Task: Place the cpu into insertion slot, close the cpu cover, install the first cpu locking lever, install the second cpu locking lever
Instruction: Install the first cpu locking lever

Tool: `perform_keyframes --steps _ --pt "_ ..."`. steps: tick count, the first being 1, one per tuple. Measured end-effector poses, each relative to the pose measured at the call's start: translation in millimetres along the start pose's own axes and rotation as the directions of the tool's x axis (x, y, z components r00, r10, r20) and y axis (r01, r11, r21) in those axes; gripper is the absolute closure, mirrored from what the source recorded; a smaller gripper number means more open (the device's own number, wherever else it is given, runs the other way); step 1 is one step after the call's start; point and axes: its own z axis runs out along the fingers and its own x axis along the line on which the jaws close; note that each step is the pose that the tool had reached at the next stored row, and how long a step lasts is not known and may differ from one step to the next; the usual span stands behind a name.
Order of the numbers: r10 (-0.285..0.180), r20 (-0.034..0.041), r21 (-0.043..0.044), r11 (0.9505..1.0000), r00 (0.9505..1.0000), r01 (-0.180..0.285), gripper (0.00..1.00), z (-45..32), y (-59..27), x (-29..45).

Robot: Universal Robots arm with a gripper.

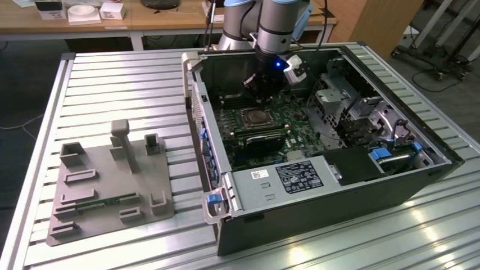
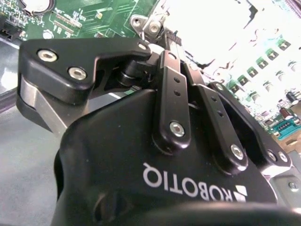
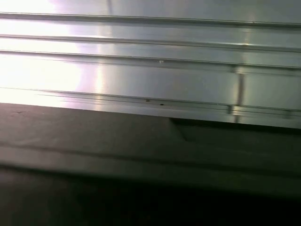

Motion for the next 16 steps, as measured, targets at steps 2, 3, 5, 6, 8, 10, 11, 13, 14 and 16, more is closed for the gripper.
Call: perform_keyframes --steps 2,3,5,6,8,10,11,13,14,16 --pt "0.000 -0.0005 0.0053 1.0000 1.0000 0.000 0.89 0.2 0.0 0.0" --pt "0.000 -0.0007 0.0063 1.0000 1.0000 0.000 0.89 0.2 0.0 0.0" --pt "0.000 -0.0008 0.0090 1.0000 1.0000 0.000 0.89 0.5 0.2 0.0" --pt "0.000 -0.0012 0.0131 0.9999 1.0000 0.000 0.89 0.8 0.4 0.0" --pt "0.000 -0.0014 0.0159 0.9999 1.0000 0.000 0.89 0.9 0.6 -0.1" --pt "0.000 -0.0014 0.0159 0.9999 1.0000 0.000 0.89 0.8 0.7 -0.1" --pt "0.000 -0.0012 0.0156 0.9999 1.0000 0.000 0.89 0.5 0.7 -0.1" --pt "0.000 -0.0003 0.0132 0.9999 1.0000 0.000 0.89 -0.4 0.9 -0.2" --pt "0.000 -0.0007 0.0127 0.9999 1.0000 0.000 0.89 -1.2 0.8 -0.1" --pt "0.000 -0.0009 0.0122 0.9999 1.0000 0.000 0.89 -2.3 0.6 -0.1"
